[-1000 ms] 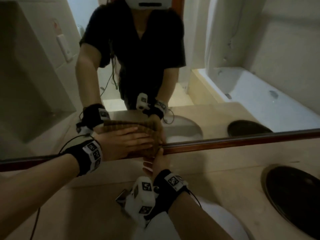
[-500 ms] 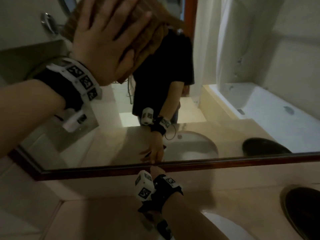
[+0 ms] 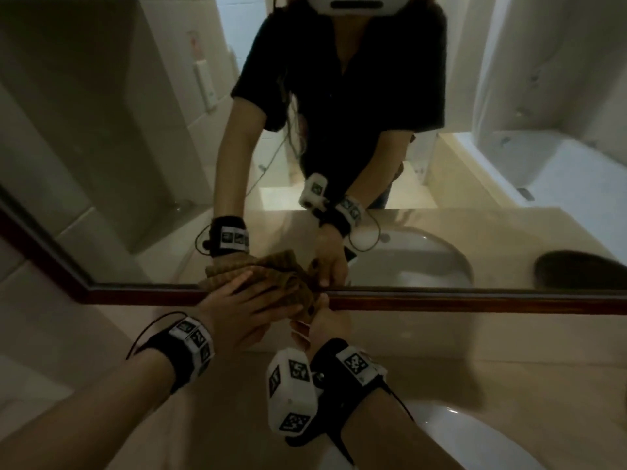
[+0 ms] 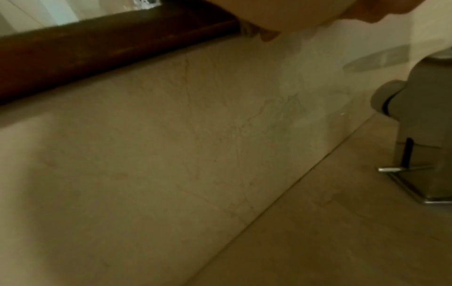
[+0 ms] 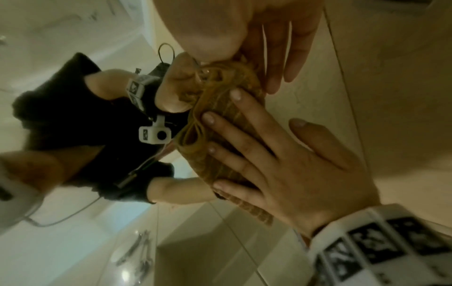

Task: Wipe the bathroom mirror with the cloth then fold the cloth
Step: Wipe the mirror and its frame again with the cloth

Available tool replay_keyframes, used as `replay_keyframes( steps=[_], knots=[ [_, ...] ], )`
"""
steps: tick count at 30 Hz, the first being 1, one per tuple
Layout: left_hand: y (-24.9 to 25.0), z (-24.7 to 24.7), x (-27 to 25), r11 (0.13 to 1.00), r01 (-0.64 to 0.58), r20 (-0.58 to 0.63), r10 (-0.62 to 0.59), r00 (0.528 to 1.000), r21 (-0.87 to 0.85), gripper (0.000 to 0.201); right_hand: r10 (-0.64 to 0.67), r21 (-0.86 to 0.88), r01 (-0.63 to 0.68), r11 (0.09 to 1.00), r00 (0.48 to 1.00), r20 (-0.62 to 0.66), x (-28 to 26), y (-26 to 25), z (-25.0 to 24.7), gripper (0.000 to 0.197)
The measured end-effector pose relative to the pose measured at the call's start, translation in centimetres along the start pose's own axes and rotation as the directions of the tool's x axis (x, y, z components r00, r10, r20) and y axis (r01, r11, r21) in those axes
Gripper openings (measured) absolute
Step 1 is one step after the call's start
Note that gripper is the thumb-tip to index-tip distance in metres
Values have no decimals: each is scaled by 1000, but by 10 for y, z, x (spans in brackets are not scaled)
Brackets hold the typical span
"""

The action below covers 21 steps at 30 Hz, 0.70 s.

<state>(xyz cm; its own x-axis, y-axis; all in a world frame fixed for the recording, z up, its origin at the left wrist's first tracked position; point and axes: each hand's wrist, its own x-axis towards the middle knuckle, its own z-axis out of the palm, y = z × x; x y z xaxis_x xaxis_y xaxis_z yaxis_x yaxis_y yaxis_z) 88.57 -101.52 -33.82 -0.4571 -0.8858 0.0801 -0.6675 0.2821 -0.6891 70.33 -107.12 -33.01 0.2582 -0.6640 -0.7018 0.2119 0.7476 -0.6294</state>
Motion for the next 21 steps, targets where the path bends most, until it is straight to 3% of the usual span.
replay_keyframes(
  steps=[2, 4, 8, 11, 13, 15, 16, 17, 18, 19, 21],
  knots=[
    [-22, -7, -1, 994, -110, 18, 111, 994, -5, 67, -5, 34, 5, 999, 1000, 0, 0, 10, 8, 34],
    [-59, -23, -2, 989, -146, -22, 145, 989, -23, 59, 31, 29, -33, 999, 997, 68, -11, 18, 27, 33],
    [-156, -87, -9, 1000, -13, -119, 13, 993, 3, 53, 74, -100, -62, 993, 990, 118, -39, 30, 80, 27],
    [-235, -164, -11, 978, 179, -244, -149, 958, 105, 57, 71, -227, -46, 973, 992, 101, -42, 31, 119, 25],
    [-279, -211, -11, 906, 412, -341, -359, 869, 99, 60, 88, -193, -65, 979, 990, 114, -39, 39, 137, 41],
    [-310, -242, -9, 781, 619, -420, -592, 687, -88, 56, 46, -298, -18, 954, 995, 87, -32, 52, 157, 51],
    [-316, -250, -6, 727, 670, -424, -660, 620, -151, 55, 8, -319, 14, 947, 998, 67, -33, 60, 165, 53],
    [-316, -253, -5, 697, 698, -431, -687, 585, -163, 56, 15, -276, -4, 961, 999, 40, -35, 65, 170, 50],
    [-313, -249, -5, 695, 703, -451, -681, 577, -149, 57, 71, -133, -62, 989, 995, 64, -35, 69, 175, 45],
    [-307, -238, -9, 724, 678, -470, -646, 601, -127, 58, 57, -171, -44, 984, 996, 72, -33, 73, 177, 42],
    [-287, -196, -24, 840, 540, -487, -491, 722, -46, 60, 43, -184, -43, 982, 999, -2, -24, 80, 180, 46]
  ],
)
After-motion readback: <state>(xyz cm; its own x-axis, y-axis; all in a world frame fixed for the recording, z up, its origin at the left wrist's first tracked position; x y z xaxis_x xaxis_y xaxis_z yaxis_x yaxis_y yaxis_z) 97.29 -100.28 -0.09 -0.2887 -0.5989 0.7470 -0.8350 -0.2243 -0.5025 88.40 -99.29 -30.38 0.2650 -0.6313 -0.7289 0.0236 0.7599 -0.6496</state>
